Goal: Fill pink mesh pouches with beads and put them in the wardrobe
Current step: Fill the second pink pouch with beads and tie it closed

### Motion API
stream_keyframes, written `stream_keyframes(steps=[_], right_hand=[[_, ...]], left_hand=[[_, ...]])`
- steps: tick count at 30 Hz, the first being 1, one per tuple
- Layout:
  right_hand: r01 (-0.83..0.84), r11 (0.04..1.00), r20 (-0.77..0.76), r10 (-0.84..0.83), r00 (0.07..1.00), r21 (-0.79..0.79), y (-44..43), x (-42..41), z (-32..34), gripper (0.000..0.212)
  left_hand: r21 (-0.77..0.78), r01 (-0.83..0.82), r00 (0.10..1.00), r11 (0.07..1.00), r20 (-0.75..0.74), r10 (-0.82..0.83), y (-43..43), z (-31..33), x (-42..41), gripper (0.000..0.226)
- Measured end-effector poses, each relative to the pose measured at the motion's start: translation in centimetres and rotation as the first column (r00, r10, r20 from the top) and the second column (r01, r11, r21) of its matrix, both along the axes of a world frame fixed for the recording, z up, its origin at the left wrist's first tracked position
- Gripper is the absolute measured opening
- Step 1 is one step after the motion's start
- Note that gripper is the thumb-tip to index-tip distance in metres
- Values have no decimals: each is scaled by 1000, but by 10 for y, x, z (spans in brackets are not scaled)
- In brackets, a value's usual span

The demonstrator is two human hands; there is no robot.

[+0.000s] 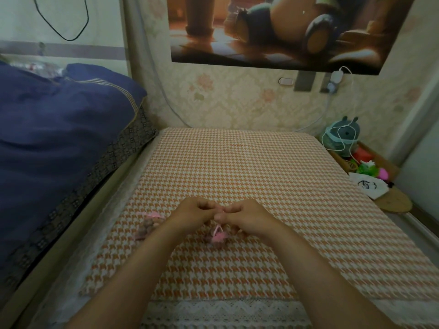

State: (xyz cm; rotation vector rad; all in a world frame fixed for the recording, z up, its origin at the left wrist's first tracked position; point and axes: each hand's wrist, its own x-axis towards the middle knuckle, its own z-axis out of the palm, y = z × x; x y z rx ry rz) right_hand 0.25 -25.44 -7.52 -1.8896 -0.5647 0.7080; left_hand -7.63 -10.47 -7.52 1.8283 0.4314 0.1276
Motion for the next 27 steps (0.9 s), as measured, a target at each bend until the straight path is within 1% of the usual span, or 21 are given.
stream_keyframes(steps=[2,3,6,8,10,12,13,15,18,21,22,24,27], right_hand=[[50,999,26,-50,998,-14,1,0,-4,12],[75,997,21,-75,997,-16,2,-1,-5,14],[152,988,-36,-151,988,-1,5,-1,-9,23],[192,981,-81,-191,978,9,6,-2,-10,25],[198,980,-130,-194,972,20,8,-1,-11,23],[204,978,-197,-192,961,40,8,1,-11,14],[219,975,-228,-202,952,48,7,2,-12,10],[251,967,-279,-228,933,49,7,3,-12,9],[285,958,-359,-264,895,6,9,6,-15,9],[295,955,-430,-282,857,-38,11,9,-18,13],[303,952,-451,-290,844,-45,12,10,-19,14],[331,942,-482,-313,819,-49,13,11,-19,14],[382,922,-478,-367,798,-69,10,13,-20,15]], left_hand=[[10,3,1000,1000,-11,-3,0,0,0,10],[13,-3,1000,1000,-16,3,0,-1,-1,9],[-3,-21,999,1000,-24,21,1,0,-1,9],[-39,-16,1000,999,-26,15,3,1,-1,10],[-90,-24,999,996,-38,21,4,4,-1,12],[-103,-31,998,994,-52,25,7,5,-2,16],[-72,-18,998,997,-61,13,10,5,-3,16],[47,46,996,998,-83,-42,16,6,-6,15],[239,179,980,954,-132,-151,26,5,-10,35],[351,259,961,900,-192,-201,26,3,-14,45],[401,250,964,881,-190,-186,24,1,-13,43],[483,166,984,860,-138,-112,22,-4,-10,35],[537,78,996,840,-85,-38,21,-13,-3,29]])
